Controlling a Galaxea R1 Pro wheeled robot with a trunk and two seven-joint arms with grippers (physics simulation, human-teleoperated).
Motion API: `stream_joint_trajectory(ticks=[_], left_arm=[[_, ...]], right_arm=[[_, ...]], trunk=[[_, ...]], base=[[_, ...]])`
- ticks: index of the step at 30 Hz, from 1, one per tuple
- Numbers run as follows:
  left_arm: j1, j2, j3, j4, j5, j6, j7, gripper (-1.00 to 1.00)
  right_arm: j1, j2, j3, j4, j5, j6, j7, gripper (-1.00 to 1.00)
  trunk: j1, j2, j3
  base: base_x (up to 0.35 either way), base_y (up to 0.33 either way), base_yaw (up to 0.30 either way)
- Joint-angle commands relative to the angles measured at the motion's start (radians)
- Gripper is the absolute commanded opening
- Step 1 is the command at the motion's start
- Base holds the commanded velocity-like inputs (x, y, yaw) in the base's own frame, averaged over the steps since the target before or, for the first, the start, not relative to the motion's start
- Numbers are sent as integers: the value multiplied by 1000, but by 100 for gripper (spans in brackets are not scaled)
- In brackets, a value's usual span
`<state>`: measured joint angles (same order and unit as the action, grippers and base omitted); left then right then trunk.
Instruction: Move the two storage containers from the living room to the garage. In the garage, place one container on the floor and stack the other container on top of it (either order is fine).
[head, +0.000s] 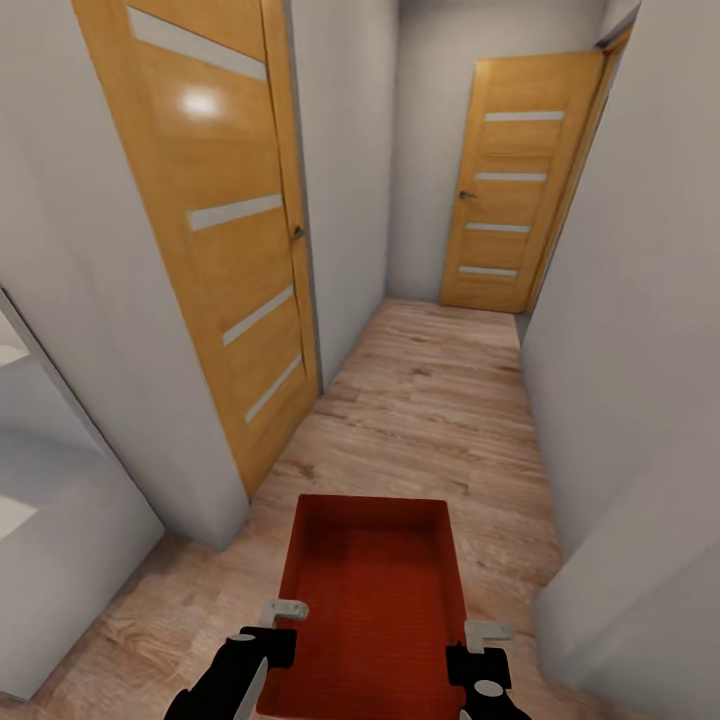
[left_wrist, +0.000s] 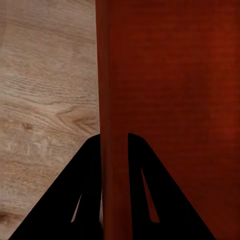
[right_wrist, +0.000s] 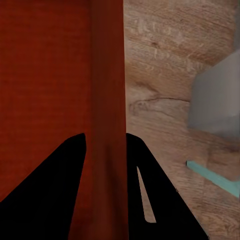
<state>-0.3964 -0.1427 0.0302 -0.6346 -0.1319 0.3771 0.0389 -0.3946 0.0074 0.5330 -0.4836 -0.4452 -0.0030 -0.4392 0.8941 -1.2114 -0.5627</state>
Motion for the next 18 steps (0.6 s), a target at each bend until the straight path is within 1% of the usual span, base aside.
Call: stream_joint_trajectory(ticks=[1, 18], left_arm=[[1, 0, -9, 27, -8, 5, 6, -100], [1, 0, -9, 27, -7, 5, 6, -100]], right_arm=[[-3, -1, -2, -6, -3, 0, -6, -100], [-3, -3, -2, -6, -3, -1, -7, -100]], trunk=[[1, -1, -1], [1, -1, -1]], base=[[322, 0, 0], [322, 0, 0]])
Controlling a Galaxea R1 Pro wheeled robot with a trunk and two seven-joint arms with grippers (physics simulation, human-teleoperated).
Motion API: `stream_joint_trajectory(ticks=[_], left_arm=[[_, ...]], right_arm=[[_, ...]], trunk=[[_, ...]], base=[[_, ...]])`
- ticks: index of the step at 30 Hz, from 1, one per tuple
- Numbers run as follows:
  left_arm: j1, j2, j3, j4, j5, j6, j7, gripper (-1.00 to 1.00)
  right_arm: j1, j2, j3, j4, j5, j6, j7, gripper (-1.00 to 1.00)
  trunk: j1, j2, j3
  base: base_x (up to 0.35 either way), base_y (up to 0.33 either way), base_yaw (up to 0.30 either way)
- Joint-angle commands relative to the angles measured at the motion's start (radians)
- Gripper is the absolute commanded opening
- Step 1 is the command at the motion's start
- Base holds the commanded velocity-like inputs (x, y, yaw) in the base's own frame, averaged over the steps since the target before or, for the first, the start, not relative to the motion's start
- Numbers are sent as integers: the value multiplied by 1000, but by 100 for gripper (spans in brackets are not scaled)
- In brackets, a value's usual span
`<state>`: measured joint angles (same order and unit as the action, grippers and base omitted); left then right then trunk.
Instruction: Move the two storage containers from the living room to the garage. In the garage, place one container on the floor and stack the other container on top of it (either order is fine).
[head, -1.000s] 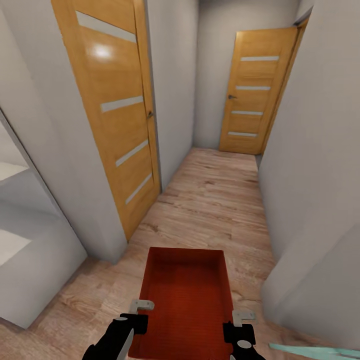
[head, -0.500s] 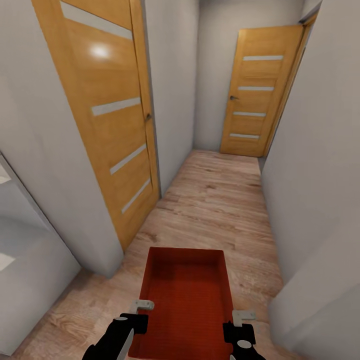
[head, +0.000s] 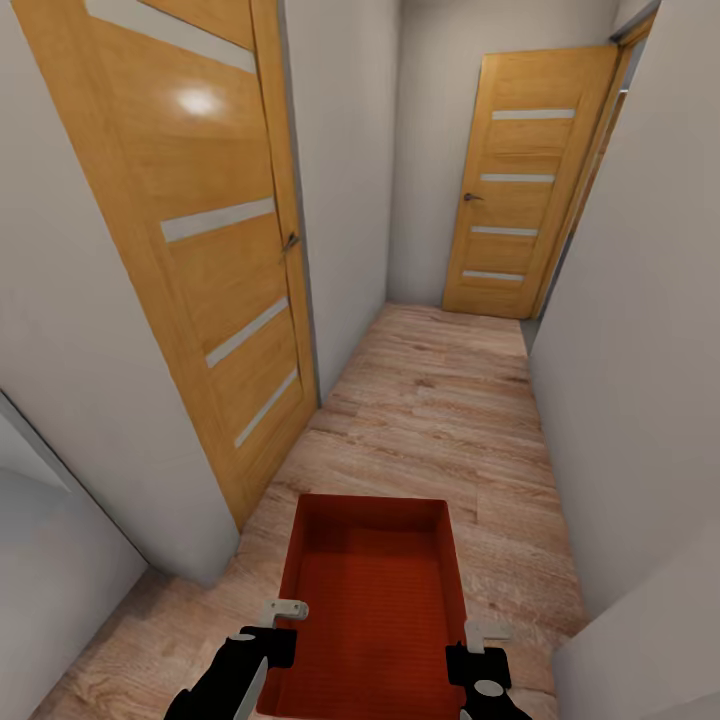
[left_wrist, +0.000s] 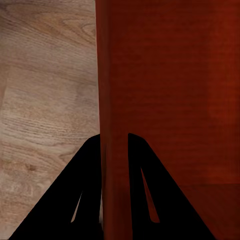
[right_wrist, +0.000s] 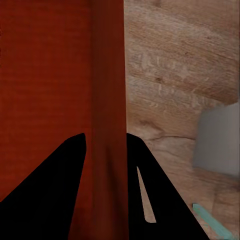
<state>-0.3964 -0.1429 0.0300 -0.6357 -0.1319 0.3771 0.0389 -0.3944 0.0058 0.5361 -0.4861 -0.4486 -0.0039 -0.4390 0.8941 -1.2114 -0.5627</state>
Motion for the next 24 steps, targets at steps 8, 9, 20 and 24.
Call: stream_joint_trajectory(ticks=[8, 9, 20, 24], left_arm=[[1, 0, -8, 28, -8, 5, 6, -100], [1, 0, -8, 28, -8, 5, 6, -100], [1, 0, -8, 28, -8, 5, 6, -100], [1, 0, -8, 28, -8, 5, 6, -100]], right_arm=[[-3, 0, -5, -3, 1, 0, -7, -100], [-3, 0, -5, -3, 1, 0, -7, -100], [-3, 2, -5, -3, 1, 1, -8, -100], [-3, 2, -5, -3, 0, 1, -8, -100]], trunk=[[1, -1, -1], [1, -1, -1], [1, -1, -1], [1, -1, -1]], base=[[322, 0, 0], [322, 0, 0], [322, 0, -216], [322, 0, -283]])
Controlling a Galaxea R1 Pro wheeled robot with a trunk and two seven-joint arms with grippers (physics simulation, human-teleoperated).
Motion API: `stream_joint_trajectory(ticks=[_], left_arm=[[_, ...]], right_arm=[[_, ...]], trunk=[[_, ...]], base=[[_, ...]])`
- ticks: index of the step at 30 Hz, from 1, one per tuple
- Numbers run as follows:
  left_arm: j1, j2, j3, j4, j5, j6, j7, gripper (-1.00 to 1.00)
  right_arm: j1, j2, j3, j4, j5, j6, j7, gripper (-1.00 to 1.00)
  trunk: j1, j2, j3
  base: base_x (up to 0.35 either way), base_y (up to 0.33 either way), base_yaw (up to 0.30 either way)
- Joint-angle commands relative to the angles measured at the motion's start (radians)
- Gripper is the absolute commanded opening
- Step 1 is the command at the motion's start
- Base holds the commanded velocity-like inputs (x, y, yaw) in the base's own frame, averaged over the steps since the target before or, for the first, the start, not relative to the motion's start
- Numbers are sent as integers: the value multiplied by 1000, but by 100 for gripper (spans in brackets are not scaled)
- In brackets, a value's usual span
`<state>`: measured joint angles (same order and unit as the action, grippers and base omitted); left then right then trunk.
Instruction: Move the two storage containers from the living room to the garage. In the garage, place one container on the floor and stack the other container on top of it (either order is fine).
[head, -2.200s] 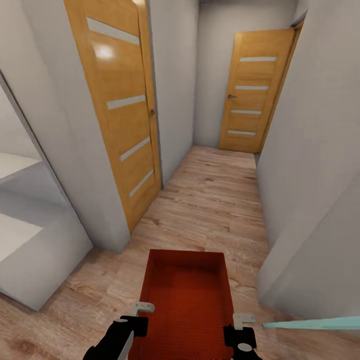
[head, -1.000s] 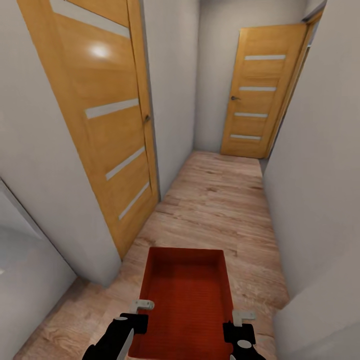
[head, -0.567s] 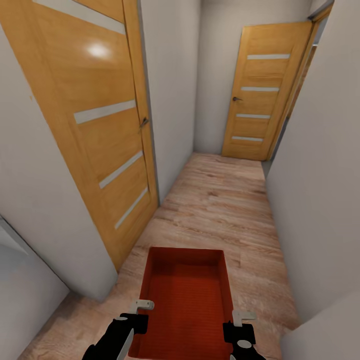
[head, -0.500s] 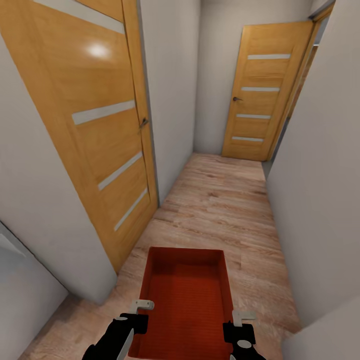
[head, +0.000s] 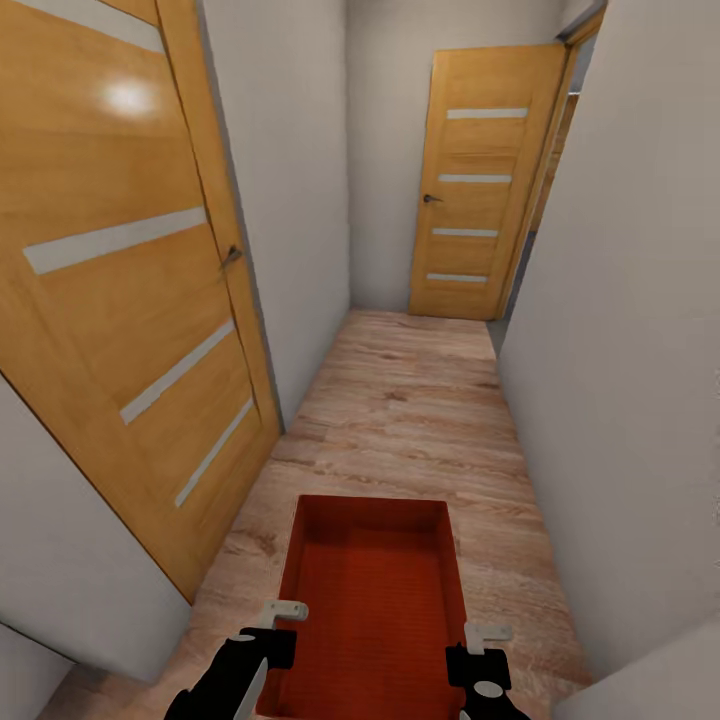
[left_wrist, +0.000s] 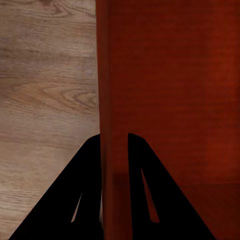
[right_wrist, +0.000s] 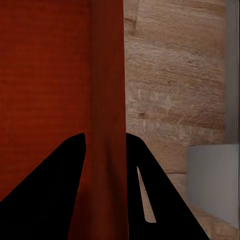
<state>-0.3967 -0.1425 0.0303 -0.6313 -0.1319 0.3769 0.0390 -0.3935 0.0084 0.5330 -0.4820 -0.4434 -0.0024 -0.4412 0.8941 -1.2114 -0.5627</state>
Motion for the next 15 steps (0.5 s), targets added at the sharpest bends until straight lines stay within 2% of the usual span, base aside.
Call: stream_joint_trajectory(ticks=[1, 7, 15], left_arm=[[1, 0, -9, 24, -8, 5, 5, -100], [1, 0, -9, 24, -8, 5, 5, -100], [1, 0, -9, 24, -8, 5, 5, -100]], right_arm=[[-4, -1, -2, -7, -5, -1, -5, -100], [-4, -1, -2, -7, -5, -1, -5, -100], [-4, -3, -2, -7, -6, -1, -5, -100]], trunk=[[1, -1, -1], [1, -1, -1], [1, -1, -1]], base=[[322, 0, -283], [322, 0, -283], [322, 0, -43]])
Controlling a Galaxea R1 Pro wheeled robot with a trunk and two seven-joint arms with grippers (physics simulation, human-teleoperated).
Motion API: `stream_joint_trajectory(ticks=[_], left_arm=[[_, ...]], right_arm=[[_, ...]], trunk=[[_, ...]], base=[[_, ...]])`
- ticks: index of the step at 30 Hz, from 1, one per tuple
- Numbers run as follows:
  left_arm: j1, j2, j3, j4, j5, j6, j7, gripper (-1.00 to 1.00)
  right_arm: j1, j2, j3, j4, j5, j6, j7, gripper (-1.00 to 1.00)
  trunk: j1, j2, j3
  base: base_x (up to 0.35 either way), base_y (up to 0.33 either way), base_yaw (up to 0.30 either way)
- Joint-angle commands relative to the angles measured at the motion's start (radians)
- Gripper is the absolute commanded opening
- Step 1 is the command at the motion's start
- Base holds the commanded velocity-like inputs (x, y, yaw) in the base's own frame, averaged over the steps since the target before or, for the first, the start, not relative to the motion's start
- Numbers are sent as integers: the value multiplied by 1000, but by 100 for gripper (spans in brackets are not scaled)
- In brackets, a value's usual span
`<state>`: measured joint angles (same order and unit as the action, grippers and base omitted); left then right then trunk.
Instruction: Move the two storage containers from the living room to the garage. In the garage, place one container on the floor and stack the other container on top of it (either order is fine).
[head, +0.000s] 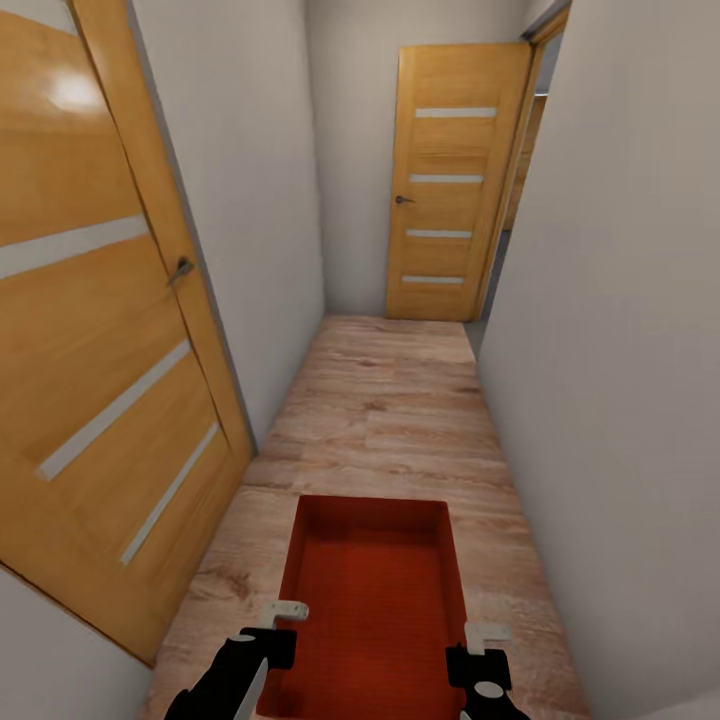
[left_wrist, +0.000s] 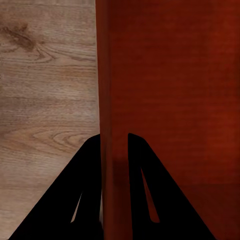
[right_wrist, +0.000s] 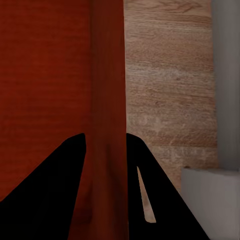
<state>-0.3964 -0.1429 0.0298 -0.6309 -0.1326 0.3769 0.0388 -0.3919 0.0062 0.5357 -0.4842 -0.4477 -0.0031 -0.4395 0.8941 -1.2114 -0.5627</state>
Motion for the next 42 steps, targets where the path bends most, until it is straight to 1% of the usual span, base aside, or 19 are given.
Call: stream_joint_trajectory(ticks=[1, 42], left_arm=[[1, 0, -8, 23, -7, 5, 6, -100], [1, 0, -8, 23, -7, 5, 6, -100]], right_arm=[[-5, -1, -5, -5, -2, 0, -7, -100], [-5, -2, -5, -5, -2, -2, -7, -100]], trunk=[[1, -1, -1], [1, -1, -1]], base=[[322, 0, -1], [322, 0, 0]])
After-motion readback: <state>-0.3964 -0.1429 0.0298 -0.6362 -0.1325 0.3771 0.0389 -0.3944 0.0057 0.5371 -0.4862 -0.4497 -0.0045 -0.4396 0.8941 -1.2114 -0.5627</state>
